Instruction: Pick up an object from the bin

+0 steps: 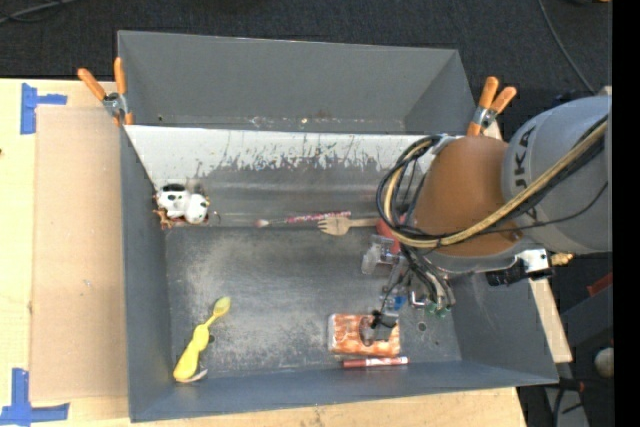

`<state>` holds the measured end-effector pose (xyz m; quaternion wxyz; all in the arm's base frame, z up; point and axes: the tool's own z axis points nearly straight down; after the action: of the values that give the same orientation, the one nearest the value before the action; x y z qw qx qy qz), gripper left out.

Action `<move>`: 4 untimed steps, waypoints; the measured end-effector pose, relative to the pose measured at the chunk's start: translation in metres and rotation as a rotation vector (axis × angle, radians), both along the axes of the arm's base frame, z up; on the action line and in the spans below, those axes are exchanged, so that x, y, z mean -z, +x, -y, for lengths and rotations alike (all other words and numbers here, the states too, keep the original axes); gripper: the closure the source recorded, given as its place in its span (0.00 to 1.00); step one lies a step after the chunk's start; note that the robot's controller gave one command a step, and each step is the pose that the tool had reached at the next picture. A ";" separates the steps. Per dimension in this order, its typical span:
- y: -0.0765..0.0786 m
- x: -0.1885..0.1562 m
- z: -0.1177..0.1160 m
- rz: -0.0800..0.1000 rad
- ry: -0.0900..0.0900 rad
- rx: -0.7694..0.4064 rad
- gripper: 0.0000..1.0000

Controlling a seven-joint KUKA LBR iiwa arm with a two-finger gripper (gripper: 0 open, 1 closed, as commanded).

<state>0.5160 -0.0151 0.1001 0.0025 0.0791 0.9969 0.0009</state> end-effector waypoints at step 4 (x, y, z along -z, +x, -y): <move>-0.046 0.030 0.002 -0.015 0.002 0.192 1.00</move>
Offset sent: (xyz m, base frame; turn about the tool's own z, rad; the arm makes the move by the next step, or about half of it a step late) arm -0.0358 -0.0050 -0.0301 0.1215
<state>0.4695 -0.0171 0.0699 -0.0049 0.1742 0.9847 0.0009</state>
